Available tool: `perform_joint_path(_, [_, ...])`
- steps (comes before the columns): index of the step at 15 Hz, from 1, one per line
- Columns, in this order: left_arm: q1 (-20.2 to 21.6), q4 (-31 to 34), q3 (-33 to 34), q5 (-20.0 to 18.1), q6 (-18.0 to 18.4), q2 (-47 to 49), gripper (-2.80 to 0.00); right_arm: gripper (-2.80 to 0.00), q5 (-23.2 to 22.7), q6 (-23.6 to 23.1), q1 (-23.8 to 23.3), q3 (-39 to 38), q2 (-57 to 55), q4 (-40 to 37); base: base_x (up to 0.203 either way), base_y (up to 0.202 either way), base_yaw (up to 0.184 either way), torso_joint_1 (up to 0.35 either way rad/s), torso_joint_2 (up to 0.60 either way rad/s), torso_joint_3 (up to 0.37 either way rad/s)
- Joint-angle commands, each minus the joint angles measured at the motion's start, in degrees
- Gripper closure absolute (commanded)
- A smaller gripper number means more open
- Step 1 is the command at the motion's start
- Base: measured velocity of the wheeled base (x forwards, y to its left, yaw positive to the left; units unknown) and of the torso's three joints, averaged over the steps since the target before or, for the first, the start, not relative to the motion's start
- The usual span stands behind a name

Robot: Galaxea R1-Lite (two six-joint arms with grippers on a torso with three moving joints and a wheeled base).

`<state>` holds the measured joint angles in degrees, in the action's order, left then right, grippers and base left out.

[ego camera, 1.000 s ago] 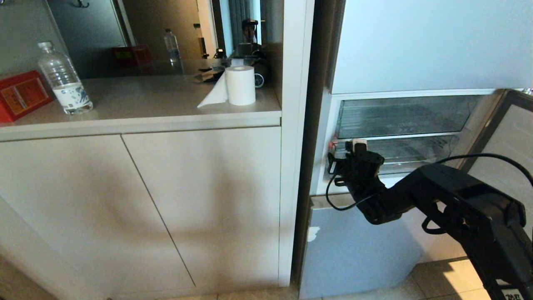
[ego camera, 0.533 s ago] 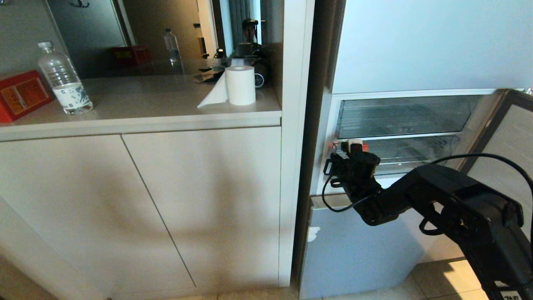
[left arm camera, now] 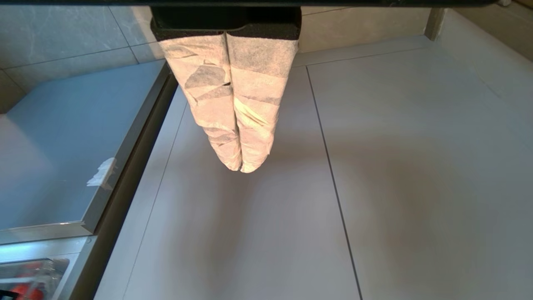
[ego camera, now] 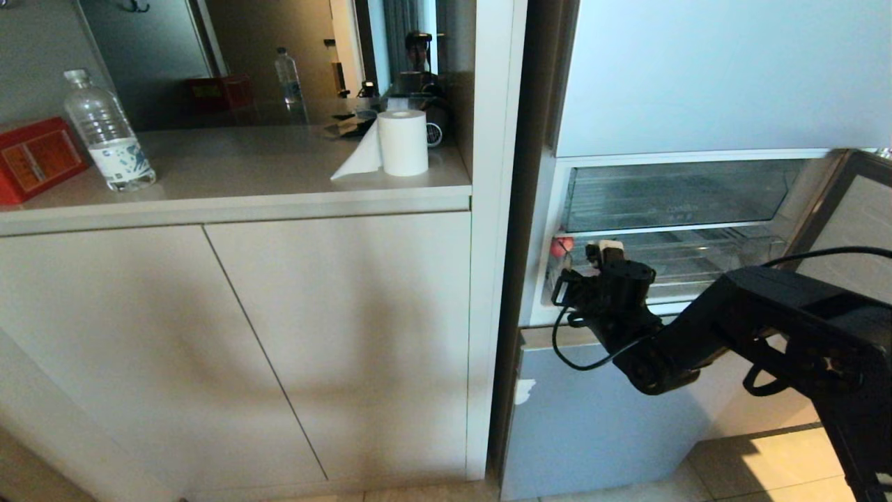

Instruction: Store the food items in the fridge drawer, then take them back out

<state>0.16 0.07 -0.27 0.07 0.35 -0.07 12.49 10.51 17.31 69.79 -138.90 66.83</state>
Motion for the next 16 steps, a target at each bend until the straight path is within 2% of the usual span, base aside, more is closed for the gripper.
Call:
perform_joint_path(1, [0.02, 0.01, 0.0, 0.01, 0.0, -0.01, 0.0, 0.0, -1.09, 0.24, 0.09, -11.67, 6.9, 1.27, 0.0, 0.0, 0.0, 0.0, 0.0, 0.0])
perform_joint_path(4, [0.02, 0.01, 0.0, 0.01, 0.0, -0.01, 0.0, 0.0, -4.42, 2.5, 0.67, -26.31, 16.79, 3.12, 0.0, 0.0, 0.0, 0.0, 0.0, 0.0])
perform_joint_path(7, [0.02, 0.01, 0.0, 0.01, 0.0, -0.01, 0.0, 0.0, -6.57, 5.76, 1.23, -37.17, 24.11, 4.5, 0.0, 0.0, 0.0, 0.0, 0.0, 0.0])
perform_joint_path(8, [0.02, 0.01, 0.0, 0.01, 0.0, -0.01, 0.0, -2.8, -6.77, 6.39, 1.46, -40.1, 25.96, 4.66, 0.0, 0.0, 0.0, 0.0, 0.0, 0.0])
perform_joint_path(11, [0.02, 0.01, 0.0, 0.01, 0.0, -0.01, 0.0, -2.8, -6.86, 7.72, 1.57, -46.48, 32.65, 4.54, 0.0, 0.0, 0.0, 0.0, 0.0, 0.0])
perform_joint_path(13, [0.02, 0.01, 0.0, 0.01, 0.0, -0.01, 0.0, -2.8, -6.72, 7.42, 0.69, -47.5, 38.58, 1.53, 0.0, 0.0, 0.0, 0.0, 0.0, 0.0])
perform_joint_path(14, [0.02, 0.01, 0.0, 0.01, 0.0, -0.01, 0.0, -2.8, -6.77, 7.03, -0.19, -45.83, 40.72, -3.55, 0.0, 0.0, 0.0, 0.0, 0.0, 0.0])
perform_joint_path(16, [0.02, 0.01, 0.0, 0.01, 0.0, -0.01, 0.0, -2.8, -7.61, 5.8, -2.61, -35.98, 42.81, -17.06, 0.0, 0.0, 0.0, 0.0, 0.0, 0.0])
